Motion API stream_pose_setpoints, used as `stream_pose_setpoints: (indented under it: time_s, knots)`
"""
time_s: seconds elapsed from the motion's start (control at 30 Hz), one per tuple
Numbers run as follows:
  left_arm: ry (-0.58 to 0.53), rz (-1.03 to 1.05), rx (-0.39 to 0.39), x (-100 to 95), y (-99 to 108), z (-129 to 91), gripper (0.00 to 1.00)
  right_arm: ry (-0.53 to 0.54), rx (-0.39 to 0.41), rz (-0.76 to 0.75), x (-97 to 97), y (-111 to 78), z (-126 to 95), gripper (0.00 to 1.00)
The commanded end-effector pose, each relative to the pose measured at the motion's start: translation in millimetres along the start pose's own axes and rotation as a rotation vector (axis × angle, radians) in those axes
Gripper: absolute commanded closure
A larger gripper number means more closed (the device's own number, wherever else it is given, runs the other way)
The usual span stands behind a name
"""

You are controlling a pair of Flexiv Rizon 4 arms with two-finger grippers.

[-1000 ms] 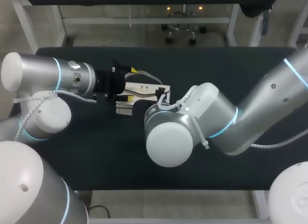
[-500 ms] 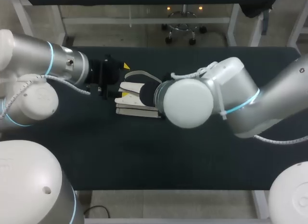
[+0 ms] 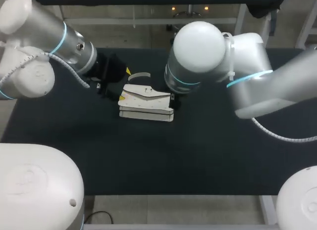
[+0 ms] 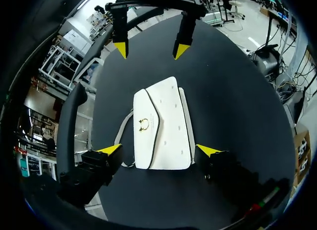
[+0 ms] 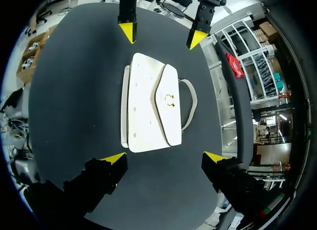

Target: Pick up the bag, open it, inspect its contents, close it, and place it on the opposite side

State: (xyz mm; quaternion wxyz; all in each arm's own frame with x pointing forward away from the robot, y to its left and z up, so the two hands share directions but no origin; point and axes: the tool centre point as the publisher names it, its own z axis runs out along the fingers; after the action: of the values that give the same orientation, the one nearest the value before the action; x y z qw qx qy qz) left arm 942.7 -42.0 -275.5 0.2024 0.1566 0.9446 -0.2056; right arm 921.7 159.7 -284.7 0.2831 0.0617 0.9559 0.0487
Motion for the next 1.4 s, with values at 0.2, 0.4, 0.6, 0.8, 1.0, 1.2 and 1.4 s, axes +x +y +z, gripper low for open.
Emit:
stream_pose_setpoints:
  time_s: [0.2, 0.4, 0.6, 0.8, 1.0, 1.2, 1.4]
  knots:
    - [0.041, -0.003, -0.075, -2.1, -6.1, -4.8, 0.0, 0.064, 0.011, -0.001, -3.4, 3.0, -1.3, 0.0]
    - [0.064, -0.152, -0.034, -6.6, -4.0, -11.0, 0.0, 0.188, 0.011, 0.209, -20.2, 1.0, -1.3, 0.0]
    - [0.181, -0.705, -0.051, -14.3, -9.4, -28.3, 0.0, 0.355, 0.119, 0.587, -35.6, -12.1, -1.8, 0.0]
    - [0.377, -1.161, -0.119, -9.0, -12.3, -27.6, 0.0, 0.523, 0.172, 0.895, -36.4, -26.5, -4.2, 0.0]
    - [0.419, -1.308, -0.101, 6.6, -12.5, -26.4, 0.0, 0.505, 0.414, 1.276, -28.3, -40.3, -8.1, 0.0]
    - [0.419, -1.308, -0.101, 6.6, -12.5, -26.4, 0.0, 0.505, 0.414, 1.276, -28.3, -40.3, -8.1, 0.0]
    - [0.419, -1.308, -0.101, 6.6, -12.5, -26.4, 0.0, 0.505, 0.414, 1.276, -28.3, -40.3, -8.1, 0.0]
